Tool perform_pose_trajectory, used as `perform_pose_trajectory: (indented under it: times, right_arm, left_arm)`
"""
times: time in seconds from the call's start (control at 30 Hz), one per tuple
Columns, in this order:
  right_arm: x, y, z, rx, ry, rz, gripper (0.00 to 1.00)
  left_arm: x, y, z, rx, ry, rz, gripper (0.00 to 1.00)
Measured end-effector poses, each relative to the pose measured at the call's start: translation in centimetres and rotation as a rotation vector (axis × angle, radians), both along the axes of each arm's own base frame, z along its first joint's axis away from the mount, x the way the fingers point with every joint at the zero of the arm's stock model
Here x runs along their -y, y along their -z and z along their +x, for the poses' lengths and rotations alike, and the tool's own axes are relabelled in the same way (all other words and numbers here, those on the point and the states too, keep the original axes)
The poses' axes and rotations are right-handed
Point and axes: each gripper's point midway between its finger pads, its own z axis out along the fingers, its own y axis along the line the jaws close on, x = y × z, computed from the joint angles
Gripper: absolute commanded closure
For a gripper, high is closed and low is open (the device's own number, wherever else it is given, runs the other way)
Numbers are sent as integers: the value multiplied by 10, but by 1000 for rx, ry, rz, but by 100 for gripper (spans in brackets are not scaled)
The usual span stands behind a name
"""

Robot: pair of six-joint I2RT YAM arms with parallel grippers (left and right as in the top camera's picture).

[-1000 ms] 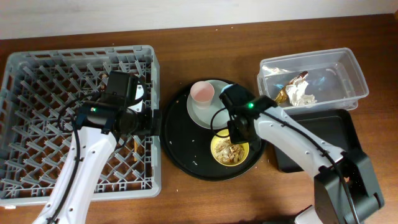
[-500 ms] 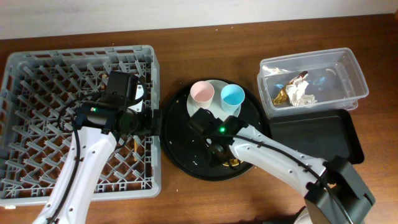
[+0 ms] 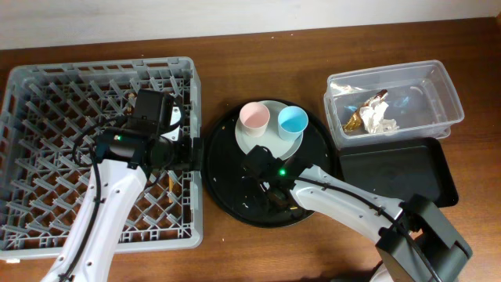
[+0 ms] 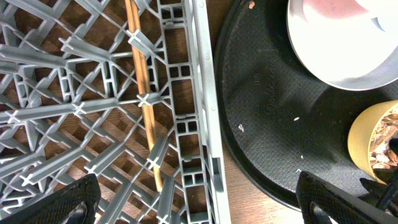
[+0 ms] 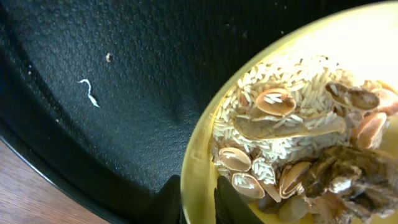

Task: Sort waste into correct bins and load items into the dishwasher rack
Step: 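Tip the yellow bowl over the black tray to dump scraps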

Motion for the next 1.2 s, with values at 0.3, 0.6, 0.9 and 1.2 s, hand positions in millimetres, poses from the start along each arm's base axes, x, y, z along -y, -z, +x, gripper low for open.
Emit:
perform_pose_trajectory:
  times: [0.3,0.6,0.9,1.2]
  right_arm:
    - [6,-11,-2,-19,-3,-41,96]
    - [57,-84,30,-36,196,-64,96]
    - [204,-122,67,-47,630,289,96]
    - [267,-132,76,122,782,714,96]
  left_arm:
    - [0,0,0,0,0,0,1]
    - [0,0,0,0,0,0,1]
    - [0,0,0,0,0,0,1]
    - [0,0,0,0,0,0,1]
